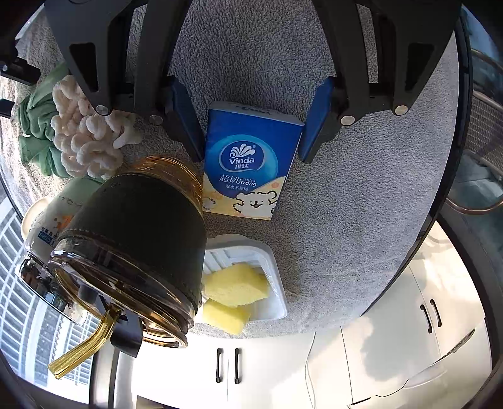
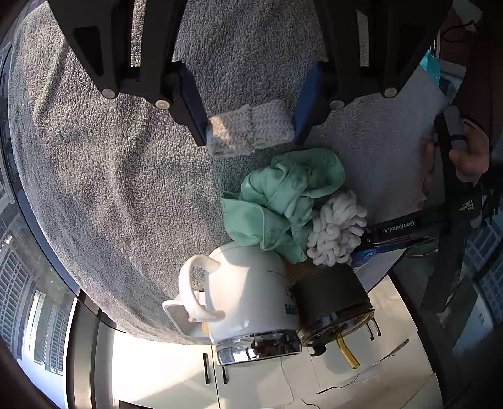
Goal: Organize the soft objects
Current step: 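Grasp the white knit sock with the right tool while the left tool grasps the blue tissue pack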
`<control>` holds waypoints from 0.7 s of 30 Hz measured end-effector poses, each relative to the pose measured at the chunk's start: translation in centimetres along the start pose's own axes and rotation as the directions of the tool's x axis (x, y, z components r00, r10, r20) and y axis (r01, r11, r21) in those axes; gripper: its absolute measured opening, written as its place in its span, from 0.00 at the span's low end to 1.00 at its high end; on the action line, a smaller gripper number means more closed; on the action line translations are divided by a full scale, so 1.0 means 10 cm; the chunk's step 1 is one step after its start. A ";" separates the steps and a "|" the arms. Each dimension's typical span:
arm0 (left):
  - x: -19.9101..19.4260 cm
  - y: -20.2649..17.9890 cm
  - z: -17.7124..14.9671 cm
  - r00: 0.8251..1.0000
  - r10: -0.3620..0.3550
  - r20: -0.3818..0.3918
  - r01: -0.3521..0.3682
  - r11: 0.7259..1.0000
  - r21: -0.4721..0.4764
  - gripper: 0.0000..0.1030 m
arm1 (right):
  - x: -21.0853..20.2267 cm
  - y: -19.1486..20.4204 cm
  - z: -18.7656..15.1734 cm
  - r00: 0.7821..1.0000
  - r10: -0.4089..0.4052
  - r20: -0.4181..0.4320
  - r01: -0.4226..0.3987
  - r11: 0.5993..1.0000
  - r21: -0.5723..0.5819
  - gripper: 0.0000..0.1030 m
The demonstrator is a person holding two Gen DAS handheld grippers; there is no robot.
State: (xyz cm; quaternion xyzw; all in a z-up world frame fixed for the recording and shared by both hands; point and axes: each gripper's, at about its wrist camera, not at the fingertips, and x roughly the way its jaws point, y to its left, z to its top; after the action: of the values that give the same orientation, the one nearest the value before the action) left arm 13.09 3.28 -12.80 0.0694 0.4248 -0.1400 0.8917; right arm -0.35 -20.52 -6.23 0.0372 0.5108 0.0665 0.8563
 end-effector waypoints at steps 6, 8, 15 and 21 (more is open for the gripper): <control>0.00 0.06 -0.05 1.000 -0.027 0.015 0.029 0.994 -0.107 0.52 | 0.02 -0.01 0.01 1.000 -0.007 -0.003 0.007 1.000 0.005 0.55; -0.06 0.07 -0.11 0.999 -0.024 0.021 0.027 0.992 -0.126 0.50 | 0.02 -0.02 0.03 1.000 -0.010 -0.003 0.010 1.000 0.005 0.55; -0.33 0.05 -0.35 0.999 -0.035 0.019 0.037 0.988 -0.149 0.49 | 0.02 -0.08 0.10 1.000 -0.021 0.007 0.021 1.000 0.001 0.55; -0.59 0.15 -0.54 1.000 -0.004 0.016 0.007 0.989 -0.151 0.49 | -0.04 -0.24 0.15 0.998 -0.059 0.023 0.059 0.998 0.005 0.55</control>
State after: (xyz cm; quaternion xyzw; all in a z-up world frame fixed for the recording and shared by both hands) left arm 6.04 7.19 -11.55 -0.0005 0.4274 -0.1106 0.8973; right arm 0.97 -22.91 -5.48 0.0246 0.5017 0.0400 0.8638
